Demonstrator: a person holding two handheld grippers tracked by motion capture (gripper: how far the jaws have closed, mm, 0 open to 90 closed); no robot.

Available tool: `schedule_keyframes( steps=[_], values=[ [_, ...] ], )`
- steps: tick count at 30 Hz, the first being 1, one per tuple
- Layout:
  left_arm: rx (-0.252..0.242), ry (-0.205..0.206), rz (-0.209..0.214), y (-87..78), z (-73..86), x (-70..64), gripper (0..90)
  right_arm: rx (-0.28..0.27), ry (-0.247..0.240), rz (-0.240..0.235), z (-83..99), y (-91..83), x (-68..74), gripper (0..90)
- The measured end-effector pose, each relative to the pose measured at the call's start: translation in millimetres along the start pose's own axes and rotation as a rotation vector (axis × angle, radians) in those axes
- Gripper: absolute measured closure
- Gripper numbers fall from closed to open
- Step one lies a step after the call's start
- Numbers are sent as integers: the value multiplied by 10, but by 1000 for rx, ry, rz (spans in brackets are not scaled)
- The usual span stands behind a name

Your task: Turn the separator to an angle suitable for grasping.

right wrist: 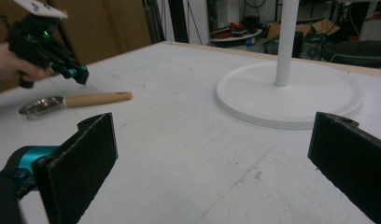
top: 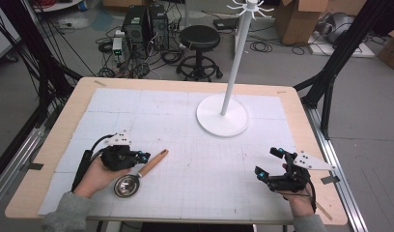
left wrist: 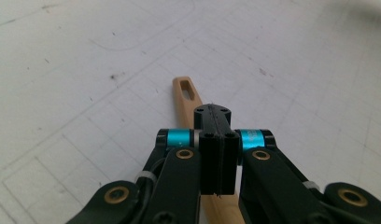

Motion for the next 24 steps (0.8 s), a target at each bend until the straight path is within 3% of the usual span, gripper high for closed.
schedule_keyframes(
  steps=[1,4,7,8,10,16,24],
  values=[
    [0,-13,-7,18,-4,30,898,-8,-5,-1,-8,1,1,6],
    [25,-3,-28,76,-21,82,898,-6,-11,-10,-7,6,9,6],
    [9,-4,-34,169,-110,67,898,0,-1,-12,-1,24,11,6],
    [16,9,-26,211,-133,55,898,-3,-3,-11,-4,32,19,6],
    [48,21,-51,295,-150,77,899,-3,-10,-19,-7,47,41,6],
    [73,11,-64,434,-132,186,898,3,-17,-38,-12,65,98,6],
    [100,13,-61,514,-79,248,898,-4,-21,-28,-24,31,79,6]
  ],
)
Point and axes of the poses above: each handheld gripper's, and its own axes: y roughly forward along the jaws, z roughly out of its underside, x roughly to its left, the point moved 5 cm from there along y, roughly forward along the jaws, and after that the axes turned 12 degrees about -x, right-handed, at the moved point
